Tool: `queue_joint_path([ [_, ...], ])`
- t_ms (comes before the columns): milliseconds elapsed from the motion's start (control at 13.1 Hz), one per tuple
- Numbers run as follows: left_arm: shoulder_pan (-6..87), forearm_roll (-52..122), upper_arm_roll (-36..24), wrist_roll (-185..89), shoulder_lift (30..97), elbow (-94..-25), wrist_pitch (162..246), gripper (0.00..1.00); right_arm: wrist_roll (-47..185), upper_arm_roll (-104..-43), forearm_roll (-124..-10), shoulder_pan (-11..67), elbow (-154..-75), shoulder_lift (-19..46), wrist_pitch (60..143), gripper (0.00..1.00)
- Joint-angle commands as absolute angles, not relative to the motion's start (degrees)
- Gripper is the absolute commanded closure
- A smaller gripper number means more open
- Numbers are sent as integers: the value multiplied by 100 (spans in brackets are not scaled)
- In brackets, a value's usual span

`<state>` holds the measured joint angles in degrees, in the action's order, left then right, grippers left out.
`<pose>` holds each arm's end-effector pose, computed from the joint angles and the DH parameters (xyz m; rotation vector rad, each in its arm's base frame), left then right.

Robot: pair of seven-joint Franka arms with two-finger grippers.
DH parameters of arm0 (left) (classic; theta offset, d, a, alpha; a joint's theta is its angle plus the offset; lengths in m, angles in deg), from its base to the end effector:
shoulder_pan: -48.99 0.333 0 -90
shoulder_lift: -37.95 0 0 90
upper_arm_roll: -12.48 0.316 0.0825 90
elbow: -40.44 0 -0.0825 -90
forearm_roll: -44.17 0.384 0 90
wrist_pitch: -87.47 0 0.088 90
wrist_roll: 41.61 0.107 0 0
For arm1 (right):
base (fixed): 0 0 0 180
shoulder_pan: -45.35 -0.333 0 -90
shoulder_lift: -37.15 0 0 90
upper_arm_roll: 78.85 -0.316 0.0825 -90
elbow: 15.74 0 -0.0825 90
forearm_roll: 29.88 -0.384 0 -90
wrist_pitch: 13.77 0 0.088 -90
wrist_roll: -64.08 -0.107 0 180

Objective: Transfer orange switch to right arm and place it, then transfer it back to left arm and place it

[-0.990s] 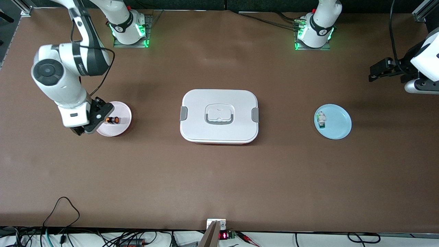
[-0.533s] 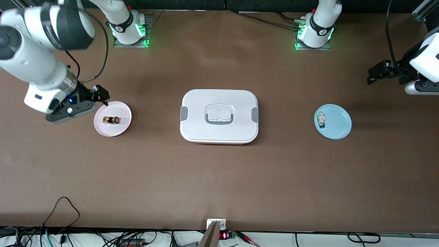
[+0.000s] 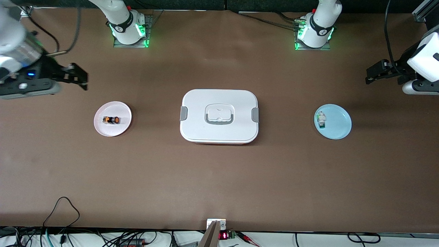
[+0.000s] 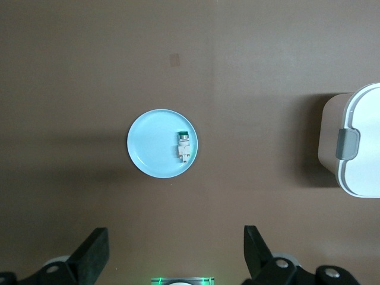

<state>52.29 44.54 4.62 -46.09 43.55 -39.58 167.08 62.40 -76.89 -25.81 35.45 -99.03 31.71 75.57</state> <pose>0.5642 -0.0398 0.6359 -3.1361 0.0010 0.1635 0.5786 0.0740 0.6250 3.0639 0.1660 0.0259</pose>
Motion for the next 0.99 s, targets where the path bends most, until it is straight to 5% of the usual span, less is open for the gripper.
queue_joint_path([
  [0,5189,4505,466,-4697,4296,-3954,16709,0,5846,-7560,-2628,3769,-9765,3013,7438,0],
  [305,5162,4409,457,-4794,4296,-3945,16709,0,6020,-7734,-2654,4665,-10010,2898,7613,0],
  [914,5162,4373,431,-4882,4296,-3937,16709,0,6276,-7859,-2426,4201,-10300,2827,7799,0],
])
